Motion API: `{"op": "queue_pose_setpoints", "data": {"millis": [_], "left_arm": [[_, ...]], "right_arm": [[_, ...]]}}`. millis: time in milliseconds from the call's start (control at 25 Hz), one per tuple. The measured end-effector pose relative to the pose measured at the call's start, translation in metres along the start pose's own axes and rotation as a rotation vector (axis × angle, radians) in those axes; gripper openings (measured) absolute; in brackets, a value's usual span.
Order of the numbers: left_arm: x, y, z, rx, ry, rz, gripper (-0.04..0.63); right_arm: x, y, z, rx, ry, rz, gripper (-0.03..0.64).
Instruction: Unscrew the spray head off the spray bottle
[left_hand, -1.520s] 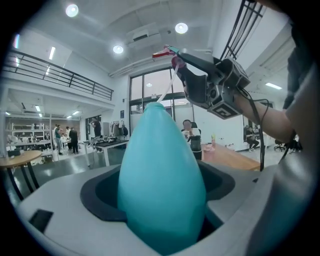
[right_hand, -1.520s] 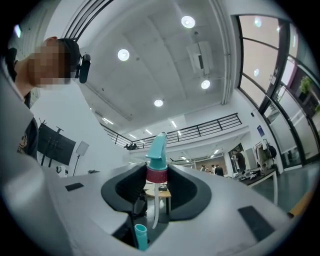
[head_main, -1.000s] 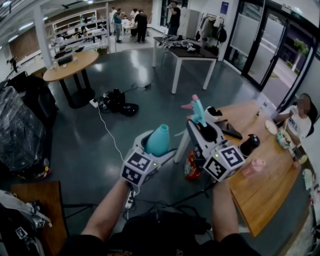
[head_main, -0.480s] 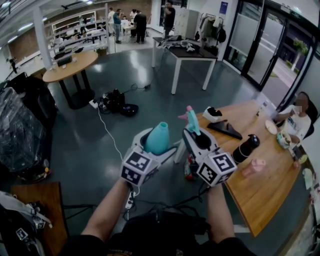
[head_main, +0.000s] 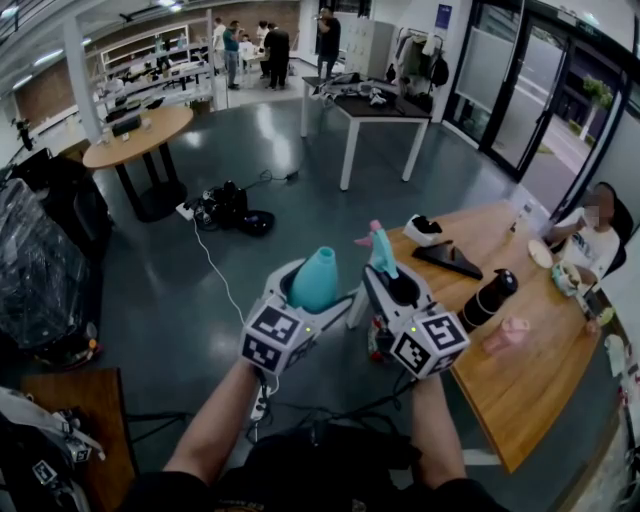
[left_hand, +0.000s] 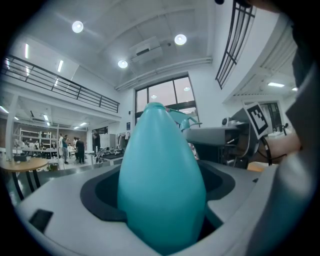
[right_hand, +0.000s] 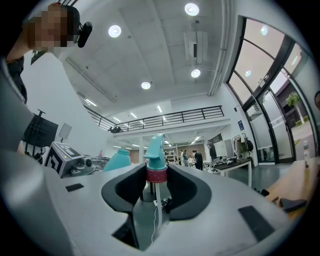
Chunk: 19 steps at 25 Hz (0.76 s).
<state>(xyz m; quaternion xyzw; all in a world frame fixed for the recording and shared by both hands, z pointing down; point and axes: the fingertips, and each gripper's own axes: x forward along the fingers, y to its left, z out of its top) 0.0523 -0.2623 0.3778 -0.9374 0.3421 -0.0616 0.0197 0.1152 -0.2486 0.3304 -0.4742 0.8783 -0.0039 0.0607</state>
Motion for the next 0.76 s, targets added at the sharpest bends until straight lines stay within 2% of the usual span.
{"op": "queue_pose_setpoints", "data": {"millis": [760], "left_arm": [[0.0028, -0.0051, -0.0003, 0.006, 0.001, -0.019, 0.437]], "right_arm": [[0.0007, 0.0017, 0.0045, -0.004, -0.010, 0.000, 0.132]]}}
